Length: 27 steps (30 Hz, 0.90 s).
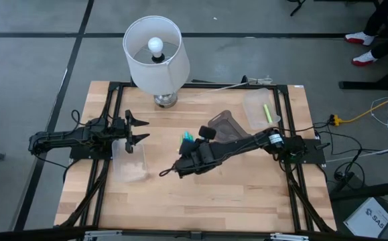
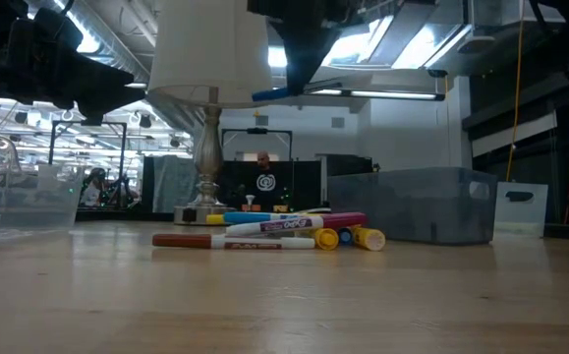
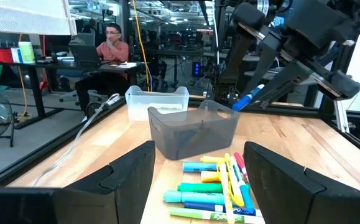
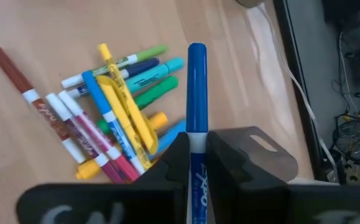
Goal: Pick & Place Markers
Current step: Put the blue marker pen into the black bin
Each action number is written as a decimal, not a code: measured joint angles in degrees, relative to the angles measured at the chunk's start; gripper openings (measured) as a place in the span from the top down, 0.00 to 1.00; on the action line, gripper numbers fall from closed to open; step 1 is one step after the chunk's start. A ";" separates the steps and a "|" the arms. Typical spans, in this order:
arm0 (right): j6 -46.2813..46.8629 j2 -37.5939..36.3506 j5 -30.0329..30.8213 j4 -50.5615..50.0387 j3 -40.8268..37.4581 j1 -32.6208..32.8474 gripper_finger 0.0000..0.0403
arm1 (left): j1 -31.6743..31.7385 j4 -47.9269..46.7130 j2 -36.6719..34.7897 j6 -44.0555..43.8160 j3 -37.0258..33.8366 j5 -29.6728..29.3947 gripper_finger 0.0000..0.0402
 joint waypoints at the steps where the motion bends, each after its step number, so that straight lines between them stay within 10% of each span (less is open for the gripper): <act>1: -0.39 0.00 -0.02 0.00 0.00 -0.15 0.91 | -0.01 0.02 0.00 0.01 0.00 0.00 0.40; 16: -1.25 -0.58 0.46 0.13 -1.98 -0.60 0.92 | -0.01 0.00 0.00 -0.03 0.00 0.00 0.40; 27: 12.90 -15.78 2.99 0.26 -26.81 -0.60 0.91 | -0.01 0.02 0.00 -0.03 0.00 0.00 0.40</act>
